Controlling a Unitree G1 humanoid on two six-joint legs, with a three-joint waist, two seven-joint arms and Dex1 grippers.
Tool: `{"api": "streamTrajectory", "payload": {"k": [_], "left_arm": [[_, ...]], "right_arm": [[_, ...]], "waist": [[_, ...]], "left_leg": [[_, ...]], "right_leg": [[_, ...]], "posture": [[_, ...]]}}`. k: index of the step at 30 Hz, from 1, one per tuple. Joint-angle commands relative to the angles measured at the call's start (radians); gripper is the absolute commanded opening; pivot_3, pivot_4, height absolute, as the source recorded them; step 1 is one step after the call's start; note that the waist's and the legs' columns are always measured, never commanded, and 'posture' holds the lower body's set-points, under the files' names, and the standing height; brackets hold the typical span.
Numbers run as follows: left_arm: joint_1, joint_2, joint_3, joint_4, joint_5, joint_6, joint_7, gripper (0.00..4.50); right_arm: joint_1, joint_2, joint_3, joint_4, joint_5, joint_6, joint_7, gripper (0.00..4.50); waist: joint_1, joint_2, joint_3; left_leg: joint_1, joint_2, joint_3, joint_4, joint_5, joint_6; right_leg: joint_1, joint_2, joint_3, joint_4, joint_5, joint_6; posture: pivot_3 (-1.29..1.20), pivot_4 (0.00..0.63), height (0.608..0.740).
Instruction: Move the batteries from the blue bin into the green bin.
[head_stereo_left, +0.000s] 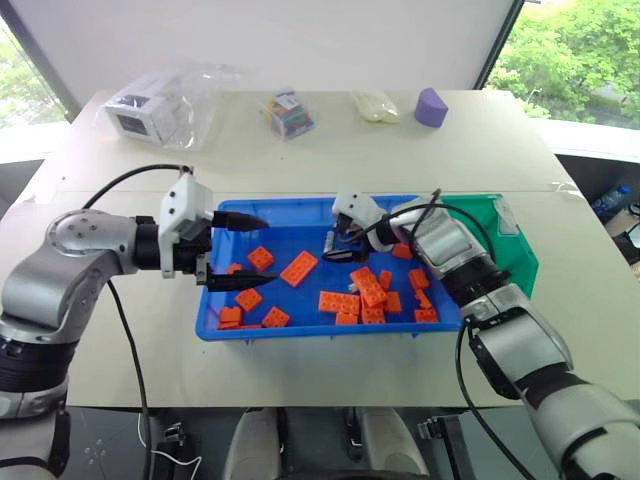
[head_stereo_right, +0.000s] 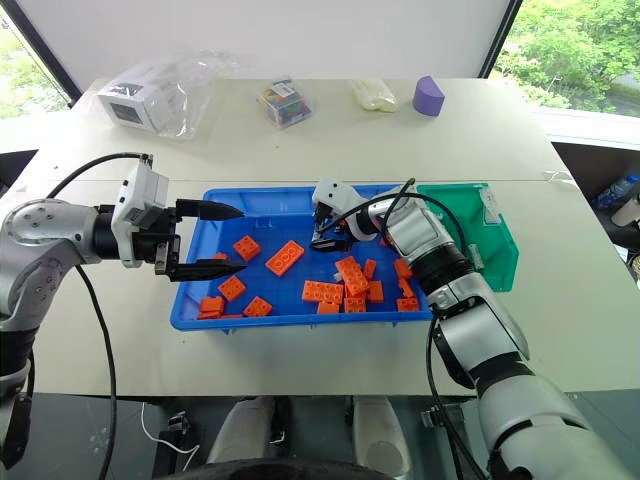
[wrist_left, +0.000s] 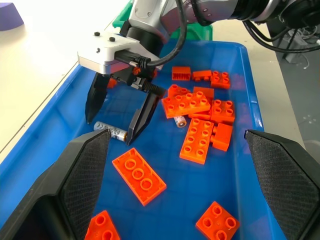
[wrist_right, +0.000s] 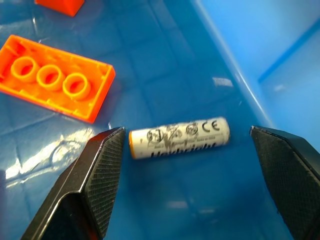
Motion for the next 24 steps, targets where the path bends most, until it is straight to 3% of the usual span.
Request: {"api": "streamTrajectory", "payload": {"k": [1, 5, 11, 17, 24], "left_arm": [[-0.025, 0.012, 0.022, -0.017, -0.003, -0.009, 0.001, 4.50], [-0.029, 0.009, 0.021, -0.013, -0.001, -0.012, 0.000, 4.50], [-0.034, -0.002, 0.010, -0.002, 0.007, -0.023, -0.002, 4.50], [-0.048, -0.031, -0.020, 0.030, 0.024, -0.046, -0.016, 4.50], [-0.090, -0.075, -0.069, 0.106, 0.057, -0.097, -0.055, 4.50]], "right_arm": [[-0.015, 0.009, -0.010, 0.014, -0.009, -0.019, 0.002, 4.09], [0.005, -0.005, -0.018, -0.027, -0.004, 0.000, 0.017, 2.24], [0.074, -0.086, -0.088, -0.277, 0.052, 0.156, 0.035, 2.22], [0.149, -0.301, -0.343, -0.667, 0.196, 0.493, 0.018, 2.22], [0.348, -0.606, -0.628, -0.816, 0.272, 0.668, 0.001, 2.22]], "waist": [[0.000, 0.000, 0.000], [0.000, 0.000, 0.000], [0.007, 0.000, 0.000], [0.009, 0.000, 0.000], [0.009, 0.000, 0.000]], "left_leg": [[0.000, 0.000, 0.000, 0.000, 0.000, 0.000], [0.000, 0.000, 0.000, 0.000, 0.000, 0.000], [0.000, 0.000, 0.000, 0.000, 0.000, 0.000], [-0.001, -0.001, 0.000, 0.001, 0.000, 0.000], [-0.001, -0.001, 0.000, 0.000, 0.000, 0.000]], "right_leg": [[0.000, 0.000, 0.000, 0.000, 0.000, 0.000], [0.000, 0.000, 0.000, 0.000, 0.000, 0.000], [0.000, 0.000, 0.000, 0.000, 0.000, 0.000], [0.000, -0.002, 0.000, 0.000, 0.000, 0.000], [0.000, -0.001, 0.000, -0.002, -0.002, -0.003]], "posture": [[0.00, 0.150, 0.734], [0.00, 0.150, 0.734], [0.00, 0.150, 0.734], [0.00, 0.150, 0.734], [0.00, 0.150, 0.734]]}}
